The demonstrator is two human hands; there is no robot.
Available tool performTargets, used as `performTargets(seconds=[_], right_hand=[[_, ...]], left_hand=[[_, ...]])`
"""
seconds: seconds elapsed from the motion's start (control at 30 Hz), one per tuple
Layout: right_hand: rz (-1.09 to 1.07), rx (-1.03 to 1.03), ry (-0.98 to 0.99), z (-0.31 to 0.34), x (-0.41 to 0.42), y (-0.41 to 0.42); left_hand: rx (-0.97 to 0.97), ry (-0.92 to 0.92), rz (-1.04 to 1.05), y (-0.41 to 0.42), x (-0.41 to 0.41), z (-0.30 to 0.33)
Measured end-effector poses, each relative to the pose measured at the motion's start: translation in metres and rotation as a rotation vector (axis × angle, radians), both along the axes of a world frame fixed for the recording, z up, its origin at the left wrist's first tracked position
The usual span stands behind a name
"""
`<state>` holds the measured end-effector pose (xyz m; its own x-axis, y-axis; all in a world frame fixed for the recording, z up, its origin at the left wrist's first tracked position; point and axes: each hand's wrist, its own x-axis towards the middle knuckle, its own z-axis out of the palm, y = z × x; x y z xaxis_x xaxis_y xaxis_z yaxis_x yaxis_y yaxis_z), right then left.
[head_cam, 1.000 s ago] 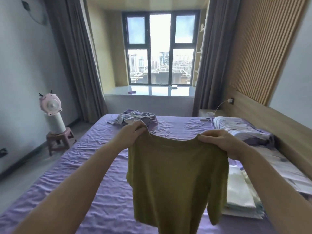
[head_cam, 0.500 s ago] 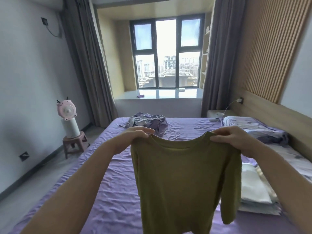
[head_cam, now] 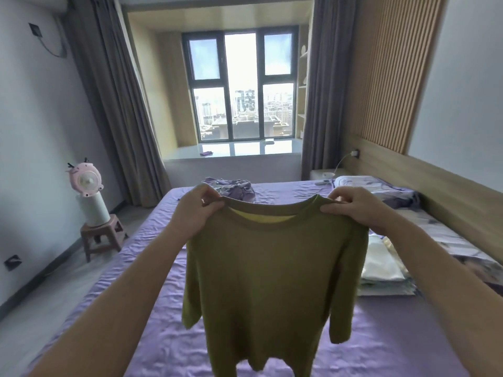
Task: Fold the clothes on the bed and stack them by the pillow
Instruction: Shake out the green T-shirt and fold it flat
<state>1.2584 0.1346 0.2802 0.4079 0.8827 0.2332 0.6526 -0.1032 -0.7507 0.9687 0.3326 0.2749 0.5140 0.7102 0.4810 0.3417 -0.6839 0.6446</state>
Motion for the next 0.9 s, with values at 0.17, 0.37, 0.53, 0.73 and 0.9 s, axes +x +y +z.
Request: performTargets(seconds=[0.17, 0.37, 0.53, 0.73, 0.9], right_hand=[[-0.051, 0.088, -0.043, -0.008, -0.028, -0.023], [-0.078, 0.067, -0.061, -0.019, -0.032, -0.021], [-0.044, -0.035, -0.078, -0.050, -0.024, 0.002], [0.042, -0.191, 0.007, -0.134, 0.008, 0.050], [0.117, -0.337, 0.117, -0.228, 0.042, 0.093]], left_hand=[[0.140, 0.160, 0.027, -0.016, -0.026, -0.011], [0.156, 0.244, 0.009, -0.015, -0.033, -0.014], [0.013, 0.336, 0.033, 0.002, -0.019, -0.050], [-0.294, 0.473, -0.019, 0.042, 0.019, -0.115], [-0.537, 0.654, 0.023, 0.077, 0.048, -0.193]])
